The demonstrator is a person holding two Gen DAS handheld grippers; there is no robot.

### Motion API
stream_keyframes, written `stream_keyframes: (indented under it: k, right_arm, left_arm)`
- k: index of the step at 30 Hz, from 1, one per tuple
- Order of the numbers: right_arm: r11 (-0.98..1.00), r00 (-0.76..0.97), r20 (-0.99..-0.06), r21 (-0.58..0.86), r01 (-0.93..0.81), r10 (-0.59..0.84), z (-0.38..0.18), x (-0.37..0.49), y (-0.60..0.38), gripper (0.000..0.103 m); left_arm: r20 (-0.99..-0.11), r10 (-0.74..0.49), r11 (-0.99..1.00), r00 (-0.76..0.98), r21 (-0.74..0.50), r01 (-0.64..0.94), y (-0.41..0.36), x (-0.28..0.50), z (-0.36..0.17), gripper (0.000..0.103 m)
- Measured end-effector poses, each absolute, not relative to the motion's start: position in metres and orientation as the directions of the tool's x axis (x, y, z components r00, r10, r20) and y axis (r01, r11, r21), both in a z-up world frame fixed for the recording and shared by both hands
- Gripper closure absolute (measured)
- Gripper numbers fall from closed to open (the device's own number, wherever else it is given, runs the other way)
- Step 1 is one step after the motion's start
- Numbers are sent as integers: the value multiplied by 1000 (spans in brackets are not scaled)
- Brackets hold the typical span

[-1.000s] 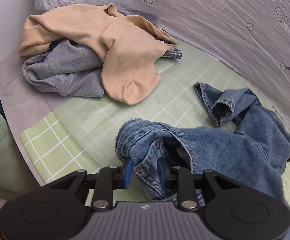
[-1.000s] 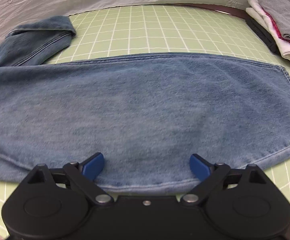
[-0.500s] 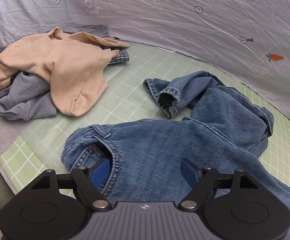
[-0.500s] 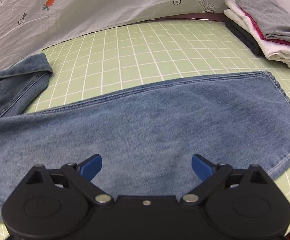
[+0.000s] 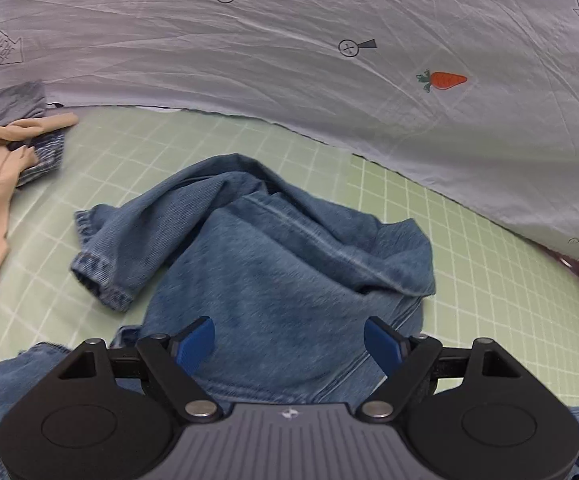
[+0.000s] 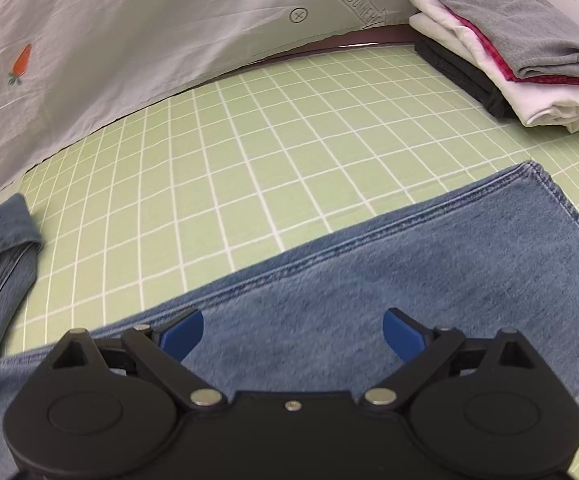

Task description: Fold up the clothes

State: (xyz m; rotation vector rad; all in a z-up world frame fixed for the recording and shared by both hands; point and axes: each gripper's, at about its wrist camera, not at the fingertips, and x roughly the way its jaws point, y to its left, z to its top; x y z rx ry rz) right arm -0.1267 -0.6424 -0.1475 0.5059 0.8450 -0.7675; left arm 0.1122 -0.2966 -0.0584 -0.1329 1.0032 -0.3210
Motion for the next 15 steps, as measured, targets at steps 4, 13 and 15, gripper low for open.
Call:
stream_keyframes:
  k: [4, 13, 15]
  right_arm:
    - [568, 396, -819, 106, 816, -416, -146, -113, -669, 5]
    - [557, 404, -808, 116, 823, -430, -143, -116, -677, 5]
    - [564, 392, -814, 99, 820, -428, -147, -116, -673, 5]
  left_arm:
    - [-839, -306, 951, 450, -254, 173, -335, 152, -70, 19]
    - [-885, -204, 945, 418, -67, 319, -394, 160, -101, 10]
    - [-885, -182, 940, 428, -29, 341, -396, 161, -106, 13]
